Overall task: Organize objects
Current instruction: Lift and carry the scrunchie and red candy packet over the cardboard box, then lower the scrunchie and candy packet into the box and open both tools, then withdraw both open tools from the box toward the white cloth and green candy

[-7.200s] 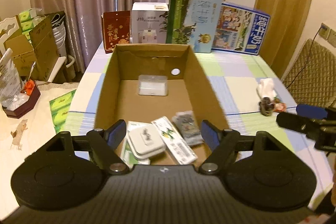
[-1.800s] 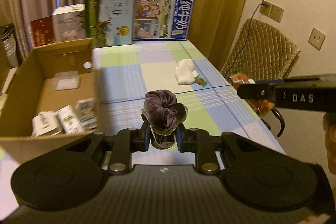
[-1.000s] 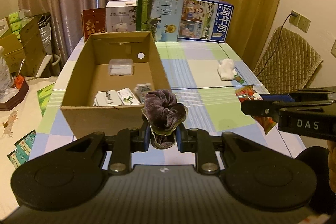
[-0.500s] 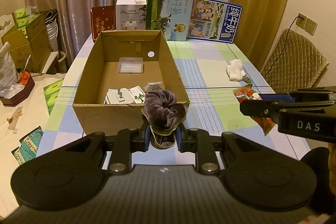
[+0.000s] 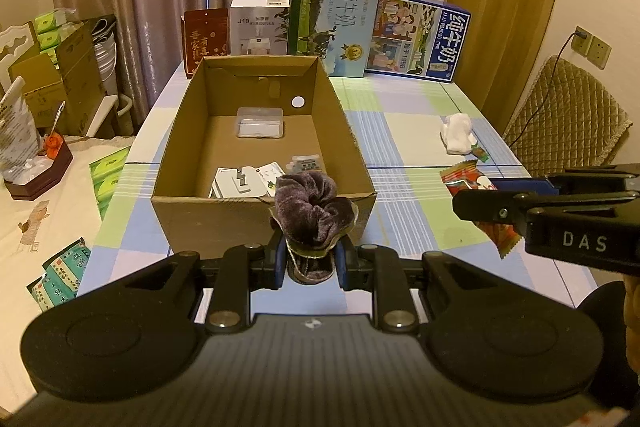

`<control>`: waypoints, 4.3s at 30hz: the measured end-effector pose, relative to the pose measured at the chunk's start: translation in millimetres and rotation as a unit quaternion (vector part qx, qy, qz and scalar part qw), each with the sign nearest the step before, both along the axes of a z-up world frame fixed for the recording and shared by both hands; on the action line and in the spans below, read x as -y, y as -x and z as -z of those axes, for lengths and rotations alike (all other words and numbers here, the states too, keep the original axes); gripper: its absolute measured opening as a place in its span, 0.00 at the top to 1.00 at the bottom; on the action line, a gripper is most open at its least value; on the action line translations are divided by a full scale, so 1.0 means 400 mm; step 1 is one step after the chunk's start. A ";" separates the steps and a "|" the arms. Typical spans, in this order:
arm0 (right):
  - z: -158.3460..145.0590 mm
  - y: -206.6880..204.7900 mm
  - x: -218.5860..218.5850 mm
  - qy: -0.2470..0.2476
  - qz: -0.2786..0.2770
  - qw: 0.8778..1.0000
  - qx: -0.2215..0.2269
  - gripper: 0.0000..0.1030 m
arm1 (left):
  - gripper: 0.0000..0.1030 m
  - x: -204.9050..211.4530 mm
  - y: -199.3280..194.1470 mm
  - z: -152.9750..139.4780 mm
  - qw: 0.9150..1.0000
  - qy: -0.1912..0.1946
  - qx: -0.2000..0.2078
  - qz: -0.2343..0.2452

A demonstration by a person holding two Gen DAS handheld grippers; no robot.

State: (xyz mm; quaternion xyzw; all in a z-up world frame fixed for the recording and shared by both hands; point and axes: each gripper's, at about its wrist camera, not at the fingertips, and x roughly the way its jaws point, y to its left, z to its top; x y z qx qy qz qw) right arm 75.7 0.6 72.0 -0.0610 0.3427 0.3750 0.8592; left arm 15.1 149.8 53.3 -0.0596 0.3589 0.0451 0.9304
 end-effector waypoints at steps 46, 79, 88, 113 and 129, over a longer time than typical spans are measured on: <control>0.061 -0.366 -0.311 -0.002 0.006 1.000 -0.030 0.76 | 0.80 -0.281 -0.393 0.039 0.999 -0.035 -0.039 0.012; 0.090 -0.494 -0.332 -0.069 0.032 0.995 -0.067 0.40 | 0.58 -0.323 -0.439 0.067 0.999 -0.022 -0.024 -0.006; 0.047 -0.421 -0.198 -0.089 0.064 0.992 -0.067 0.37 | 0.49 -0.275 -0.355 0.029 1.000 -0.004 -0.009 -0.011; -0.016 -0.114 0.182 -0.071 0.127 0.989 -0.024 0.02 | 0.01 -0.001 -0.111 -0.065 0.999 0.023 0.042 -0.005; -0.036 -0.151 0.445 -0.056 0.217 0.975 -0.007 0.02 | 0.01 0.209 -0.200 -0.056 0.997 0.023 0.035 0.071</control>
